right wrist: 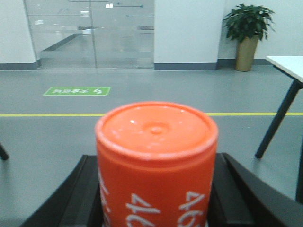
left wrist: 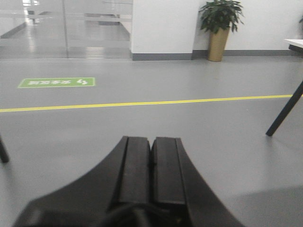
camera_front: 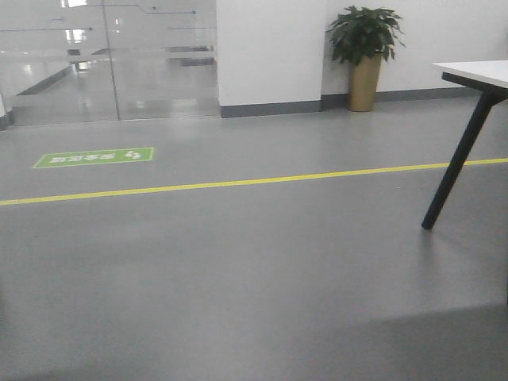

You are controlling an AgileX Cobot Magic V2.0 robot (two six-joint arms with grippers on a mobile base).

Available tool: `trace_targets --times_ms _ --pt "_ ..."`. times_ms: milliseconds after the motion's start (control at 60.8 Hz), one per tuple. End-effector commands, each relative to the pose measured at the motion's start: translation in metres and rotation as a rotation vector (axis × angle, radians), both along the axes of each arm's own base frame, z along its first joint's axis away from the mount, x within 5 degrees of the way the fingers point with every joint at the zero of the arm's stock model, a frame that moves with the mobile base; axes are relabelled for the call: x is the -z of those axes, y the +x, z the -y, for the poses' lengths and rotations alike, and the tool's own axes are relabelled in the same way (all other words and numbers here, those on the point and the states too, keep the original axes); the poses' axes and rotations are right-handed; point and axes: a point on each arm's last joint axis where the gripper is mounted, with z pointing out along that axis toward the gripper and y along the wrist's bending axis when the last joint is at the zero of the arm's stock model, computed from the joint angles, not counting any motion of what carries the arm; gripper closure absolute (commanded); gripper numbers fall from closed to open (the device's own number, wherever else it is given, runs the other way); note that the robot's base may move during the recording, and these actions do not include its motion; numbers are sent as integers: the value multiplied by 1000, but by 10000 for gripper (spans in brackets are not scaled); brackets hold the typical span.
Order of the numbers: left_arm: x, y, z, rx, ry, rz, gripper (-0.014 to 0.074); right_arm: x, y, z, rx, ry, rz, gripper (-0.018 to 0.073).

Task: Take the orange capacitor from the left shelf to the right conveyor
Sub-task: 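Drive the base away from the shelf holding the capacitor in the right gripper, then drive up to the conveyor belt beside the grey tray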

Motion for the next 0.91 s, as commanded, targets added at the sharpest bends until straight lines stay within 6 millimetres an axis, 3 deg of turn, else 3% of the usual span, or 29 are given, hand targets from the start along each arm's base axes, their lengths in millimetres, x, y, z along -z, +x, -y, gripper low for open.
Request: trace_targets --times_ms 0,889 --pt "-11 -2 -1 -1 -17 106 723 -17 -2 1 11 6 108 405" --pt "-11 -2 -1 -1 -17 106 723 -17 -2 1 11 6 108 405"
